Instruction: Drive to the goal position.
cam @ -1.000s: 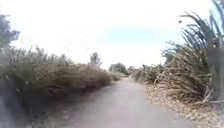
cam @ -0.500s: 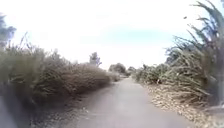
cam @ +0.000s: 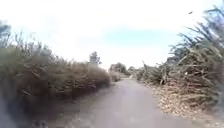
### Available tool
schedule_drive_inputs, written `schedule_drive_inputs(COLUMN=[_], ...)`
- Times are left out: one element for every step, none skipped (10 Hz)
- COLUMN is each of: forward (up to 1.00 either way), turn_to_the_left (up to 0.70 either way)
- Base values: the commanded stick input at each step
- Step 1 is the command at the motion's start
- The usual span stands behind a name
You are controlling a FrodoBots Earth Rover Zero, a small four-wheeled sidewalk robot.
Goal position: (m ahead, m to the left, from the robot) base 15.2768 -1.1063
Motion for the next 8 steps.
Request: schedule_drive_inputs(forward=[0.7,0.7,0.7,0.7,0.7,0.7,0.7,0.7], turn_to_the_left=[0.0,0.0,0.0,0.0,0.0,0.0,0.0,0.0])
